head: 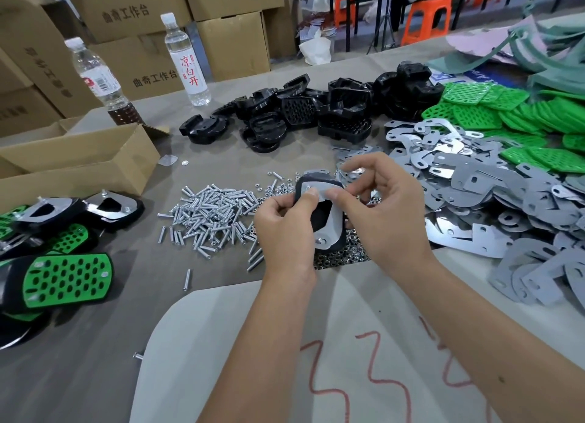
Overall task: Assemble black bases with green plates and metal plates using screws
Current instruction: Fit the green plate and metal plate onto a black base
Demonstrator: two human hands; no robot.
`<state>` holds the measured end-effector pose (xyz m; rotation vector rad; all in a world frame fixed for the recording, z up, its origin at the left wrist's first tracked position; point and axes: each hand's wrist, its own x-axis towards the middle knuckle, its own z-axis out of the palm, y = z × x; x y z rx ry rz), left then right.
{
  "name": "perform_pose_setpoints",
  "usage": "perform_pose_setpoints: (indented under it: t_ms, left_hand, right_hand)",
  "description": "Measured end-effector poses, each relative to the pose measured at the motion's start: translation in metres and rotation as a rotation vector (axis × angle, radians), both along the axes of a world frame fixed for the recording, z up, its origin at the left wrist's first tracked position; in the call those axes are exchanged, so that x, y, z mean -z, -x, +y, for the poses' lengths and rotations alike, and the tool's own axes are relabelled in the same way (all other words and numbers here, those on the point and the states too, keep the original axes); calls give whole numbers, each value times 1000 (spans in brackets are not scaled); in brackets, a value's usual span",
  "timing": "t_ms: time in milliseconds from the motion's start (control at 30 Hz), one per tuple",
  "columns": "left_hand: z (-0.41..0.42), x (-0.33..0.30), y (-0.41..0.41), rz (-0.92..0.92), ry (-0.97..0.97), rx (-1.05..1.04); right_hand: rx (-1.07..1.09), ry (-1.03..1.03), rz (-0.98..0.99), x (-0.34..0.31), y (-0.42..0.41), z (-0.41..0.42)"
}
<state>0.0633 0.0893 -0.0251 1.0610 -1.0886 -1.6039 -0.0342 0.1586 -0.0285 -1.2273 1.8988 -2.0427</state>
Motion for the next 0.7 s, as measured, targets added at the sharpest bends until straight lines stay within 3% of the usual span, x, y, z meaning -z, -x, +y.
perform_pose_setpoints:
  t_ms: [200,433,600,700]
  left_hand:
    - [1,-6,-2,-37,36,-13]
    - [3,-4,-1,-74,91,27]
    - [-1,-4,-2,-68,59,10]
    - [-2,-4,-2,-55,28,1]
  right_hand:
    - [-125,-30,176,-4,11,5]
    - [3,-41,376,-3,15,3]
    - [-202,-7,183,-4,15,4]
    - [-163,-8,112,-2,16,3]
